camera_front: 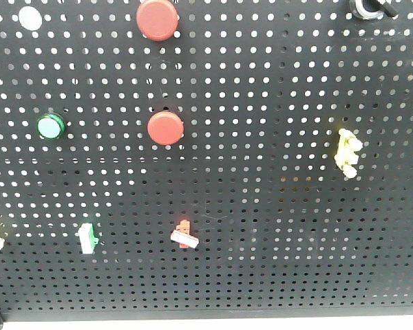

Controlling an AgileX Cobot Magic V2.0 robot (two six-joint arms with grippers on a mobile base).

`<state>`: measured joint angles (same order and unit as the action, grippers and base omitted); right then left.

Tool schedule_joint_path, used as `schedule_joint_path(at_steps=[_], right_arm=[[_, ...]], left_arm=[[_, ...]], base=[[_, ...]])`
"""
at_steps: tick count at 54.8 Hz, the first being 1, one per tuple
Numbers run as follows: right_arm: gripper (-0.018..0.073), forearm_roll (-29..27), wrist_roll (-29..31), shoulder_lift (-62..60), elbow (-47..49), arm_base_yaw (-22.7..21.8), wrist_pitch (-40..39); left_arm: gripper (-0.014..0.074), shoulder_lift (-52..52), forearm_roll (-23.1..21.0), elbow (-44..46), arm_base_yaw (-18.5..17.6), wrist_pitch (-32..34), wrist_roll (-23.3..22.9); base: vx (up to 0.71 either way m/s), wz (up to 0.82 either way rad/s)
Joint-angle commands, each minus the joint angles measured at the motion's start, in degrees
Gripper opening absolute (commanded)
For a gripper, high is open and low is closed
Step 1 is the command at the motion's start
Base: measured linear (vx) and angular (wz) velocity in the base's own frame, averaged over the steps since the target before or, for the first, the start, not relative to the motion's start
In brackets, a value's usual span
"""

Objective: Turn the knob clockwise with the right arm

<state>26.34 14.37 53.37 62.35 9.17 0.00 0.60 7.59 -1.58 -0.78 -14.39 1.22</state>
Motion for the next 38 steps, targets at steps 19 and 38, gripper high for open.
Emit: schedule_joint_path(at_steps=[19,38], right_arm=[[0.0414,6.67,1.27,13.55,22.11,9.65,6.85],[0.0163,7.00,1.27,13.86,23.13,9.65,7.13]], left_arm=[[-0.0006,1.00,-0.47,-1.54,-0.17,4.43,-0.08],[-0.0006,1.00,-0.47,-1.54,-0.17,4.43,-0.08]], base=[[0.00,0.00],[0.00,0.00]])
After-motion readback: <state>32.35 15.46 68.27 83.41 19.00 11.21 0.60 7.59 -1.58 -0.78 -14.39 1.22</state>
